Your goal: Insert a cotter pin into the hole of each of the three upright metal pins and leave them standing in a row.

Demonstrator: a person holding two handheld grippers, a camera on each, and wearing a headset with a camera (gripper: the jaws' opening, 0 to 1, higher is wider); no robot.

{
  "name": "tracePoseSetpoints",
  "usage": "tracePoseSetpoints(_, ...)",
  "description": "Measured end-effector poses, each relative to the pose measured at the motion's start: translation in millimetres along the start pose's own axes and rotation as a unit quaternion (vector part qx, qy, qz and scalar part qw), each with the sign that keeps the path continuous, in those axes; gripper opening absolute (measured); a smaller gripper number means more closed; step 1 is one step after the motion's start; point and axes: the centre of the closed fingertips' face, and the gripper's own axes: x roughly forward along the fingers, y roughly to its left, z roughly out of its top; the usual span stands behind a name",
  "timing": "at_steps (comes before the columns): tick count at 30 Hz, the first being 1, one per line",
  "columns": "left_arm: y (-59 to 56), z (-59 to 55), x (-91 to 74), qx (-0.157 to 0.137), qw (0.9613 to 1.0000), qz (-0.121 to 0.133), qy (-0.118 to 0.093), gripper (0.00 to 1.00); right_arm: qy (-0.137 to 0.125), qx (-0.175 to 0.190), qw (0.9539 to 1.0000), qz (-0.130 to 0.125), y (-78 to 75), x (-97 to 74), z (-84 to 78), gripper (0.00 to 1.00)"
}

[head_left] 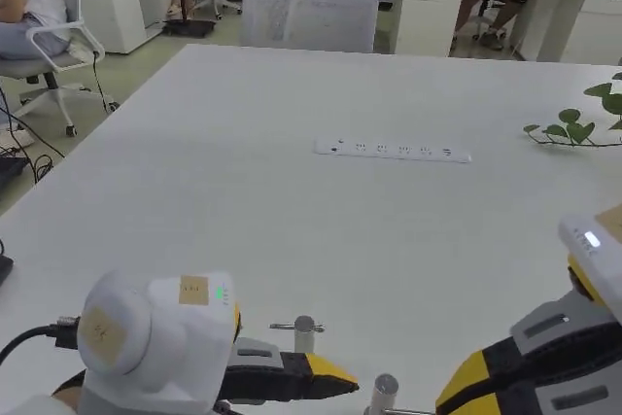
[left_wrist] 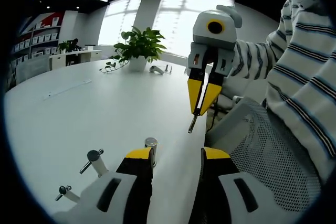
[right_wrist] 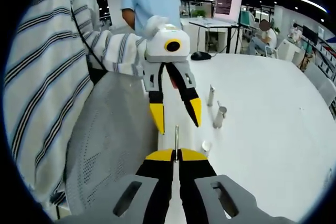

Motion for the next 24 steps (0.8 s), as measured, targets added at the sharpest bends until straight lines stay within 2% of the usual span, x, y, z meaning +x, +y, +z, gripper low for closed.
tracePoseSetpoints(8, 13.7, -5.0, 3.9, 0.009, 0.9998, 0.019, 0.001, 0.38, -0.008, 0.024, 0.9991, -0.034, -6.9, -0.2, -9.0, 0.03)
tracePoseSetpoints(16, 22.4, -12.1, 10.7, 0.017, 0.9995, 0.022, 0.011, 0.4, -0.01, 0.042, 0.9971, -0.062, -8.9, 2.5, -19.2, 0.03)
tracePoseSetpoints(24, 24.2, -16.4, 18.5, 0.021, 0.9996, 0.013, 0.015, 0.4, -0.015, 0.062, 0.995, -0.077, -10.1, 4.5, -25.4, 0.03)
